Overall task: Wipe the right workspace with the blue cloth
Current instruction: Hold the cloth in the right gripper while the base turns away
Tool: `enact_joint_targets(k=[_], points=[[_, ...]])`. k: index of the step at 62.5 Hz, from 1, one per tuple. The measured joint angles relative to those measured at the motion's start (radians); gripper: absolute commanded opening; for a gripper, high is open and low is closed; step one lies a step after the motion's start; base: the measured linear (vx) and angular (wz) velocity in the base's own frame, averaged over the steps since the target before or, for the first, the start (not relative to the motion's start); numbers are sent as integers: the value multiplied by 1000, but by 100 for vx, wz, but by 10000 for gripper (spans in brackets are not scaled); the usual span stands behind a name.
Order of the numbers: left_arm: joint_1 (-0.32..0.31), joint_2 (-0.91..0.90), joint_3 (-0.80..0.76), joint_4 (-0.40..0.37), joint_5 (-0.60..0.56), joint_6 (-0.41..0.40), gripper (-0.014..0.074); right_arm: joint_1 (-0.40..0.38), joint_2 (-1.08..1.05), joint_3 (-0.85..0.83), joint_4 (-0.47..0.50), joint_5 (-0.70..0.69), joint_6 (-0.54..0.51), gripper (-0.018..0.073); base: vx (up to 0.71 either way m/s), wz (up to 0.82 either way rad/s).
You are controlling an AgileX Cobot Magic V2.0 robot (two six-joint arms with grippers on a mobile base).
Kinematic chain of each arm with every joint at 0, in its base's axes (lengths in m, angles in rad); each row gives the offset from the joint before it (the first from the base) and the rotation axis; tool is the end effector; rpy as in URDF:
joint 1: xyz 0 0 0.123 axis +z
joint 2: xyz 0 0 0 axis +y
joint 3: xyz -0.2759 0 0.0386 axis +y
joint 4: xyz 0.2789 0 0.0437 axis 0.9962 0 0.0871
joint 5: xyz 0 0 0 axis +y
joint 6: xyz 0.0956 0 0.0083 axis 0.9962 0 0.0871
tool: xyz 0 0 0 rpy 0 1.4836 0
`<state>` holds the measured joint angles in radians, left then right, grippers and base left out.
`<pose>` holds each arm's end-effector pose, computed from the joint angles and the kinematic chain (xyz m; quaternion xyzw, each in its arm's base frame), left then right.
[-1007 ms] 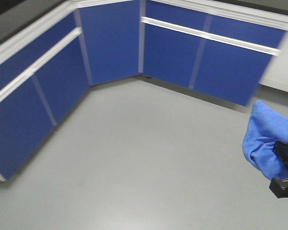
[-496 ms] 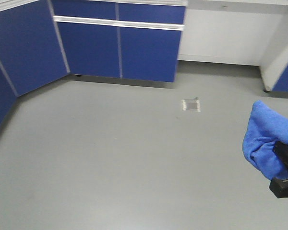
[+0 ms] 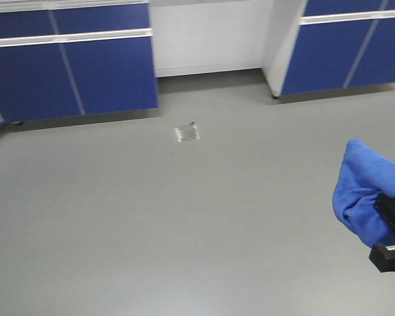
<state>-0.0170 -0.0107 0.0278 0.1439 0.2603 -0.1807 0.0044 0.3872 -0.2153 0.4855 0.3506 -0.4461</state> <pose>0.0976 0.0019 0.1796 -0.0212 0.7699 -0.0045 0.6378 0.1286 0.0160 0.2216 -0.0405 0.8303 0.0720 0.5511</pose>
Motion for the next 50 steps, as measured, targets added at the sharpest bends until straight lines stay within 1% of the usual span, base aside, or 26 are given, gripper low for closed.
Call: enact_joint_targets(k=[22, 38, 50], points=[[0, 0, 0, 0, 0, 0, -6, 0, 0, 0, 0, 0, 0, 0, 7, -54], [0, 0, 0, 0, 0, 0, -6, 0, 0, 0, 0, 0, 0, 0, 15, -39], [0, 0, 0, 0, 0, 0, -6, 0, 0, 0, 0, 0, 0, 0, 19, -25]])
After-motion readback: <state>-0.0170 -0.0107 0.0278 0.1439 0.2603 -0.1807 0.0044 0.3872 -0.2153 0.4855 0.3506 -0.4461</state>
